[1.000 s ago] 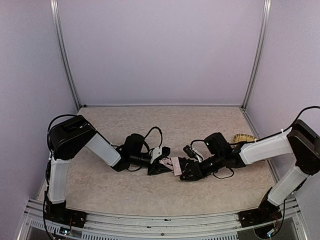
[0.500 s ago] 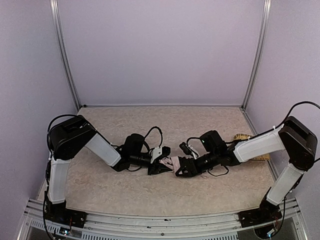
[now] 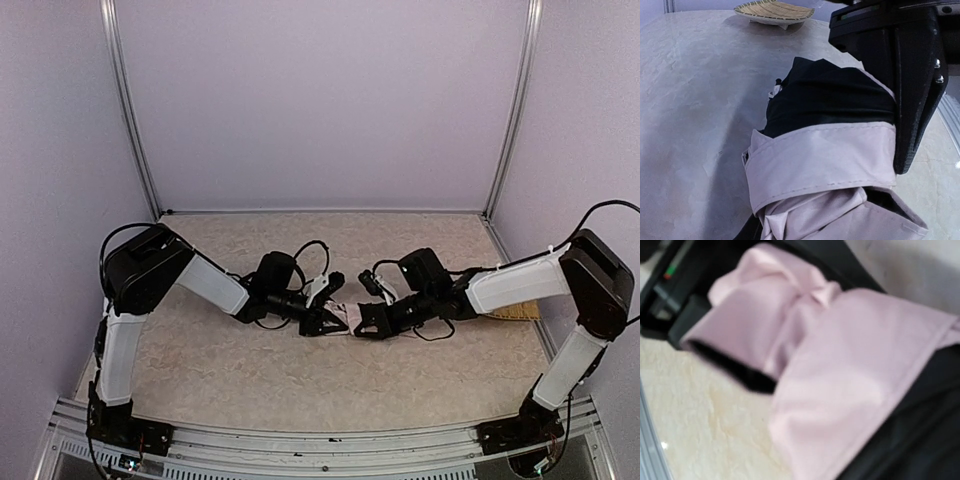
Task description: Put away the umbrella
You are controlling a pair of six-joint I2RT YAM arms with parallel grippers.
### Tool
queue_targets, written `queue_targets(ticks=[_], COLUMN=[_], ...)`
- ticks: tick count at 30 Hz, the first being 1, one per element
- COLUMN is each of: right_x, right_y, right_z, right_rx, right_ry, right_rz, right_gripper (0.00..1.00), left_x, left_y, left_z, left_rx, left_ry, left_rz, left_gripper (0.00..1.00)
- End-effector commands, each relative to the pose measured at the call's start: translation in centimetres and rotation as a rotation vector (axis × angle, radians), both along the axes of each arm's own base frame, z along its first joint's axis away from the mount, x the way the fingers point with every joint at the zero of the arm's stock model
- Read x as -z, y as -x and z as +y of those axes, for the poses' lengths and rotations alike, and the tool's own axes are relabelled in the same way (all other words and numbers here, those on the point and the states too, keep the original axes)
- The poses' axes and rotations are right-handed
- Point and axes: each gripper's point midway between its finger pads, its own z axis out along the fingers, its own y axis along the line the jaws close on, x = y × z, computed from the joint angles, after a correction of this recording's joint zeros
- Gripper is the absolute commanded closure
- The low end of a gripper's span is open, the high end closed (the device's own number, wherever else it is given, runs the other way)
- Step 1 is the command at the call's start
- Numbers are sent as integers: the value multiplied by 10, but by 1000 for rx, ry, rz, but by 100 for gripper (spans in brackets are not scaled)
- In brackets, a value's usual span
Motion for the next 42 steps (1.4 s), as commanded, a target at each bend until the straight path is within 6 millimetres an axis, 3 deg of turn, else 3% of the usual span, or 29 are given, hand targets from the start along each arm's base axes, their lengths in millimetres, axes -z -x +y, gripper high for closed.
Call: queue_targets(ticks=[1, 3, 6, 8, 11, 16, 20, 25, 30, 38, 42], right_x=[-68, -77, -75, -62, -25, 38, 56, 73, 106, 123, 127], right_y=[2, 7, 22, 35, 46, 32, 25, 5, -5, -25, -41], right_z=[20, 23, 31, 35, 26, 6, 13, -9, -17, -25, -35], right_rx=[-109, -125, -167, -206, -238, -208, -243, -153, -139, -77, -3], right_ry=[-123, -142, -142, -116, -50, 86, 110, 125, 223, 293, 350], right_rz=[-144, -150, -137, -118, -73, -41, -49, -39, -33, -58, -75], right_gripper=[100, 100, 100, 100, 100, 100, 100, 100, 100, 100, 85], left_x=[49, 52, 55, 54, 46, 40, 41, 41, 45, 48, 57], left_y=[-30, -43, -64, -74, -85, -94, -94, -94, -94, -82, -78], left_z=[34, 40, 50, 56, 64, 77, 77, 78, 75, 68, 67], left_rx=[-206, -267, -359, -405, -455, -493, -498, -508, -496, -464, -456], left_ry=[-133, -122, -92, -51, 16, 90, 96, 94, 94, 50, 29], left_rz=[278, 336, 408, 471, 528, 643, 680, 696, 726, 709, 722], left_gripper=[100, 100, 100, 100, 100, 100, 100, 100, 100, 100, 100])
